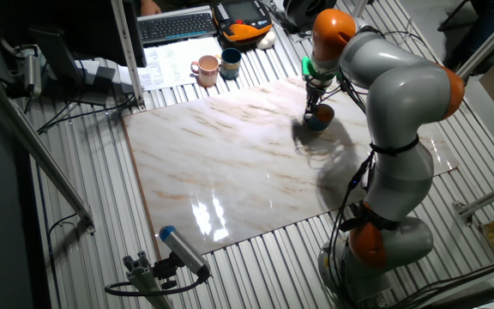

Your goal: Pick up the cup

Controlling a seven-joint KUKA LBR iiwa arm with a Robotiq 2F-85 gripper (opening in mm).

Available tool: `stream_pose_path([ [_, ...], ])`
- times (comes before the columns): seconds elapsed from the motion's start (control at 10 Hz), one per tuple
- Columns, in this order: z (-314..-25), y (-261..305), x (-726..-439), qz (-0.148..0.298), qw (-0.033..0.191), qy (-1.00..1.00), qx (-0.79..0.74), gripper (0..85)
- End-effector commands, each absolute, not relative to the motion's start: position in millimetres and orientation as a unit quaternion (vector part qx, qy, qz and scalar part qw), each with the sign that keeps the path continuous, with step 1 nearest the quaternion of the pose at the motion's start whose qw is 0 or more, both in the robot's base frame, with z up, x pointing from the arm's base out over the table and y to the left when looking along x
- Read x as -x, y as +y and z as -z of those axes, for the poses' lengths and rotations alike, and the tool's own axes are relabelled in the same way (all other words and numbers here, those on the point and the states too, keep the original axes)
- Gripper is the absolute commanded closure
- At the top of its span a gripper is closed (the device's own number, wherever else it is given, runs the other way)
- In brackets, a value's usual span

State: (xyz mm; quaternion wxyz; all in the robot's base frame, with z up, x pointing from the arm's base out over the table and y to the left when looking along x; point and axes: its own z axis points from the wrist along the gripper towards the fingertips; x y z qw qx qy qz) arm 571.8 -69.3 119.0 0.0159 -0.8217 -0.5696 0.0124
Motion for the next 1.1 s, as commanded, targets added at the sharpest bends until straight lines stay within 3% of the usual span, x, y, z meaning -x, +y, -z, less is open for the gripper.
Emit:
stream_pose_path([
  [0.0,-118.9,-69.2,-571.9,-0.007,0.01,-0.571,0.821,85.0],
  [0.4,-118.9,-69.2,-571.9,0.001,0.013,-0.563,0.826,85.0],
  [0.6,-118.8,-68.3,-572.1,-0.008,0.016,-0.556,0.831,51.0],
  [0.7,-119.9,-66.7,-572.9,-0.008,0.018,-0.558,0.829,51.0],
  [0.8,-120.7,-66.1,-574.7,-0.012,0.019,-0.556,0.831,34.0],
  [1.0,-119.3,-65.9,-575.6,-0.011,0.022,-0.553,0.833,34.0],
])
